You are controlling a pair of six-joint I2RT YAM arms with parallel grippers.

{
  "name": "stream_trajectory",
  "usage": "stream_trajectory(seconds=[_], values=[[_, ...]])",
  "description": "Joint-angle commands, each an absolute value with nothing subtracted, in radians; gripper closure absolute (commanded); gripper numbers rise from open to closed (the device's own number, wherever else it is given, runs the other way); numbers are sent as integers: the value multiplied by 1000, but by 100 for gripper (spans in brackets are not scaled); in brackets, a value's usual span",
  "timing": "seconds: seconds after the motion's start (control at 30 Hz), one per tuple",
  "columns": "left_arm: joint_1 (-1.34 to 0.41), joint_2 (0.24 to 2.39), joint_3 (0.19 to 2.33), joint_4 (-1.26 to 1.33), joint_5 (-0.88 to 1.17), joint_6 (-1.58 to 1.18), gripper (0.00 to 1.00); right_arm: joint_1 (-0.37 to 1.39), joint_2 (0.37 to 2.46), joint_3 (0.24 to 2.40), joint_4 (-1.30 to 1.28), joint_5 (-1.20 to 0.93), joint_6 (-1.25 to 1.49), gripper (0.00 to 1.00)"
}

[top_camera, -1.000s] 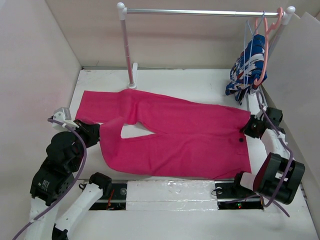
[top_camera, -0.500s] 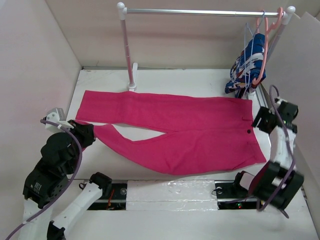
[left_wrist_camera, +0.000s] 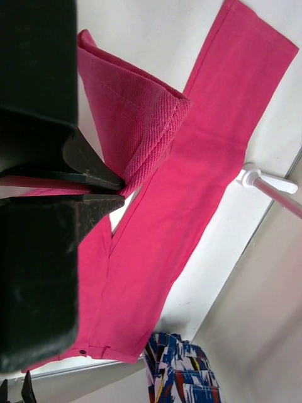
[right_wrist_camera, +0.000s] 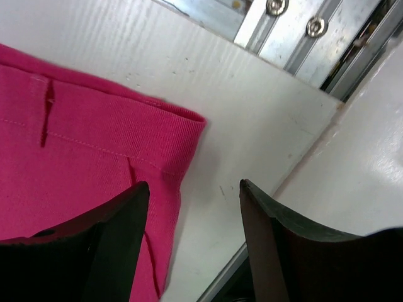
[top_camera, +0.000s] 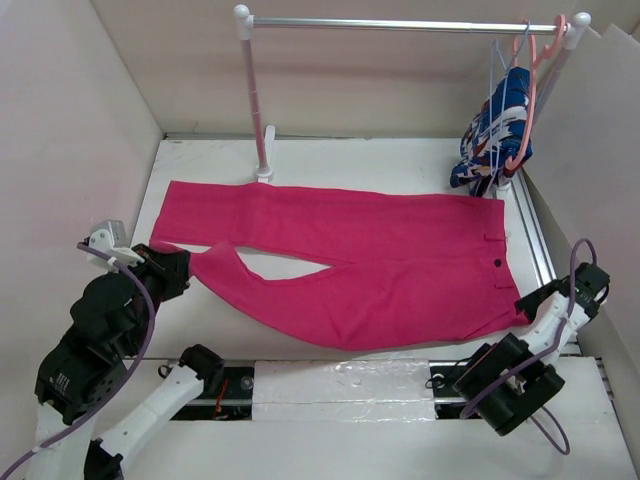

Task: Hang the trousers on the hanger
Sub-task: Flatten out the trousers at the center of the board.

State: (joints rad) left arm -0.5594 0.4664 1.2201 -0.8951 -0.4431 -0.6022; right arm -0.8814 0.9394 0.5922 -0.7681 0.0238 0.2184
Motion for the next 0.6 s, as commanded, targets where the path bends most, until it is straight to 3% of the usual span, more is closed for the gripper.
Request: stream_trajectory(seconds=[0.0, 0.27, 0.37, 0.57], values=[[-578, 457, 1244, -877, -480, -614, 100, -887, 976, 621, -825, 60, 311, 35], [-630, 482, 1298, -916, -592, -611, 100, -876, 975, 528, -756, 41, 454, 45], [-640, 488, 1316, -925, -638, -606, 100, -876, 1002, 526, -749, 57, 486, 55], [-650, 511, 1356, -928, -710, -589, 100, -876, 1037, 561, -695, 132, 502, 56]])
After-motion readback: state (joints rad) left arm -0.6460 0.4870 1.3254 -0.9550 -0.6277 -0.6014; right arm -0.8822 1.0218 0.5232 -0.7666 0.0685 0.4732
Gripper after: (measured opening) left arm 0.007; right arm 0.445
